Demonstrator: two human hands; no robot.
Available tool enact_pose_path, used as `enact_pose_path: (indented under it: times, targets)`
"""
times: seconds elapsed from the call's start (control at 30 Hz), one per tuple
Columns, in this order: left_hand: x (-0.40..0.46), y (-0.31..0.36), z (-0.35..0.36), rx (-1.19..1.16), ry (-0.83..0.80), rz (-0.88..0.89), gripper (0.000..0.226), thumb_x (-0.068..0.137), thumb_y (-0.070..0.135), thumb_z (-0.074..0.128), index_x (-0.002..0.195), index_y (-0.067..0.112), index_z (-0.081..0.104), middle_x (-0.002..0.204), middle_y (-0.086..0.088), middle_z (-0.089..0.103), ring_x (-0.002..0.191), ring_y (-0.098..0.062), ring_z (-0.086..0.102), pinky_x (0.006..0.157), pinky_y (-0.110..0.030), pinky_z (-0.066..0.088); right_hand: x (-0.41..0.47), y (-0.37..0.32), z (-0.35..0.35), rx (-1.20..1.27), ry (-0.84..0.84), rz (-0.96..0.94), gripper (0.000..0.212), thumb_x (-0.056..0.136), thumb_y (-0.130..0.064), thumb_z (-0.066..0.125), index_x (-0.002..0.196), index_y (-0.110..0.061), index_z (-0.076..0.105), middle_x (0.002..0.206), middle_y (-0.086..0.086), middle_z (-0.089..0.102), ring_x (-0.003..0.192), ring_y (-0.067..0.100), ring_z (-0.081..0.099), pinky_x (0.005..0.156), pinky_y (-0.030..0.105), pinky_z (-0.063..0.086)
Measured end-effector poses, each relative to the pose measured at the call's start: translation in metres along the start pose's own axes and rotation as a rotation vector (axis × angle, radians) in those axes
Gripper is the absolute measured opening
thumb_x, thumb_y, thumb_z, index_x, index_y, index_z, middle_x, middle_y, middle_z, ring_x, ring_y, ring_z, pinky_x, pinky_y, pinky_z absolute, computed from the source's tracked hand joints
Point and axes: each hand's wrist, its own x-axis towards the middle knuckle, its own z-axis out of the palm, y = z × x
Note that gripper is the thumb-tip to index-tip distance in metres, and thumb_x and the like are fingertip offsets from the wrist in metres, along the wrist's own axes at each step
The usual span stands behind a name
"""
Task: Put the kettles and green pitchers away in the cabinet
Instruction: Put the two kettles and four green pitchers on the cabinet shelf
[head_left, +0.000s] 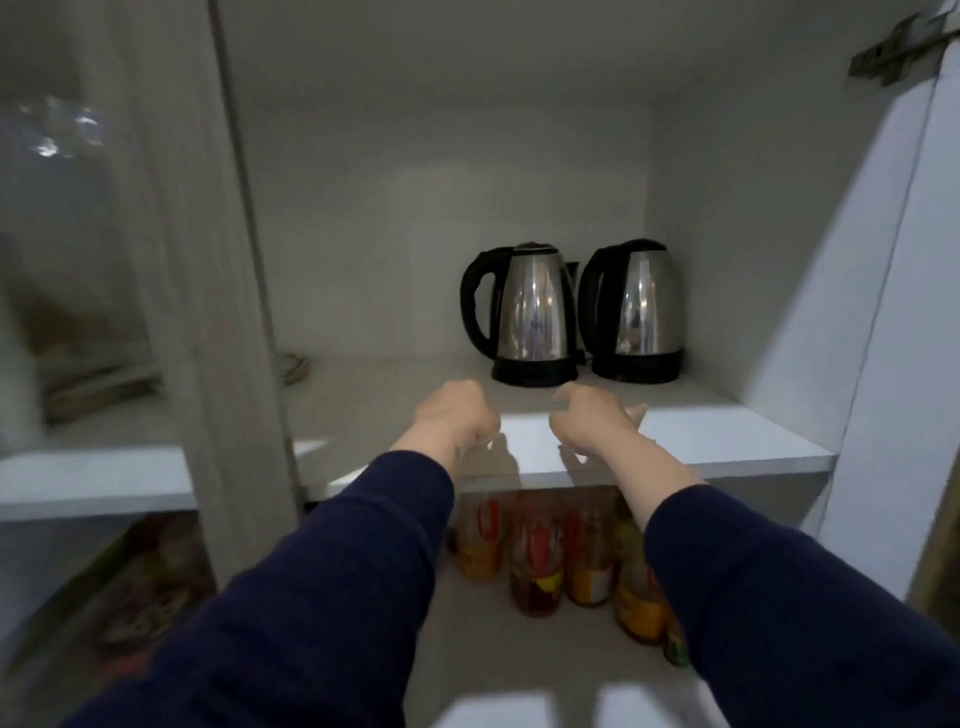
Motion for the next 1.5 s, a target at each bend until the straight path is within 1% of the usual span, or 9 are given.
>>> enact_pose_path:
  times: [0.17,0.3,0.47,0.63,0.83,0.97,1.07,1.27,1.5]
  targets:
    - [-0.094,-0.035,-0.006,-0.026,0.093,-0.129,0.044,0.089,0.021,0.049,0.132,0.022,0.056,0.131,-0.004,0.061,0.117,-0.027,0.058,0.091,-0.034,0.051,-0.068,-0.028,0.023,0.086,-0.024,-0.171,0.044,0.089,-0.018,0.047,0.131,-0.031,0.053,0.132,0.007,0.055,0.135,0.031,0.037,0.117,0.057,0.002]
    - [-0.180,-0.078,-0.010,-0.049,0.161,-0.296,0.038,0.088,0.024,0.048,0.123,0.023,0.061,0.125,-0.006,0.063,0.113,-0.028,0.060,0.092,-0.037,0.051,-0.138,-0.066,0.051,0.142,-0.049,-0.390,0.033,0.090,-0.017,0.047,0.117,-0.031,0.060,0.131,0.005,0.055,0.129,0.030,0.044,0.116,0.054,0.016]
    - [-0.304,-0.133,-0.037,-0.004,0.174,-0.541,0.035,0.085,0.020,0.046,0.115,0.021,0.064,0.118,-0.006,0.065,0.107,-0.030,0.062,0.089,-0.038,0.052,-0.227,-0.123,0.087,0.180,-0.264,-0.607,0.031,0.090,-0.022,0.046,0.113,-0.034,0.063,0.131,0.002,0.057,0.129,0.031,0.044,0.115,0.059,0.014]
    - [-0.433,-0.192,-0.073,0.041,0.266,-0.824,0.033,0.085,0.018,0.049,0.114,0.020,0.066,0.120,-0.006,0.064,0.114,-0.030,0.059,0.079,-0.031,0.043,-0.328,-0.194,0.112,0.263,-0.419,-0.799,0.028,0.090,-0.022,0.048,0.110,-0.033,0.064,0.127,0.001,0.061,0.126,0.030,0.048,0.115,0.054,0.018]
    - [-0.588,-0.243,-0.101,0.011,0.369,-1.122,0.042,0.083,0.010,0.044,0.118,0.021,0.063,0.125,-0.002,0.062,0.114,-0.026,0.058,0.089,-0.033,0.048,-0.465,-0.274,0.142,0.271,-0.546,-1.003,0.031,0.089,-0.018,0.048,0.113,-0.028,0.063,0.121,0.002,0.063,0.116,0.027,0.055,0.099,0.039,0.040]
    - [-0.692,-0.280,-0.114,0.032,0.417,-1.284,0.045,0.087,0.013,0.041,0.127,0.024,0.058,0.131,-0.002,0.060,0.118,-0.025,0.057,0.088,-0.033,0.047,-0.562,-0.321,0.171,0.297,-0.702,-1.129,0.031,0.085,-0.016,0.046,0.109,-0.031,0.059,0.117,0.002,0.061,0.107,0.024,0.056,0.100,0.048,0.042]
    - [-0.765,-0.309,-0.122,0.010,0.447,-1.381,0.045,0.088,0.016,0.040,0.128,0.024,0.057,0.134,-0.001,0.058,0.120,-0.025,0.056,0.097,-0.037,0.048,-0.632,-0.348,0.187,0.286,-0.768,-1.203,0.031,0.088,-0.016,0.045,0.113,-0.029,0.059,0.119,0.002,0.060,0.108,0.024,0.056,0.098,0.045,0.044]
    - [-0.887,-0.360,-0.123,-0.029,0.510,-1.575,0.040,0.089,0.021,0.045,0.127,0.025,0.057,0.132,-0.003,0.058,0.119,-0.028,0.056,0.098,-0.038,0.047,-0.756,-0.383,0.237,0.255,-0.948,-1.278,0.032,0.089,-0.015,0.044,0.116,-0.024,0.058,0.121,0.006,0.057,0.109,0.027,0.056,0.096,0.044,0.047]
    - [-0.953,-0.429,-0.104,-0.178,0.646,-1.676,0.048,0.090,0.031,0.052,0.136,0.017,0.044,0.140,-0.009,0.048,0.122,-0.031,0.054,0.099,-0.041,0.047,-0.826,-0.427,0.289,0.214,-1.048,-1.282,0.032,0.089,-0.015,0.045,0.117,-0.022,0.058,0.120,0.008,0.058,0.105,0.027,0.058,0.090,0.037,0.050]
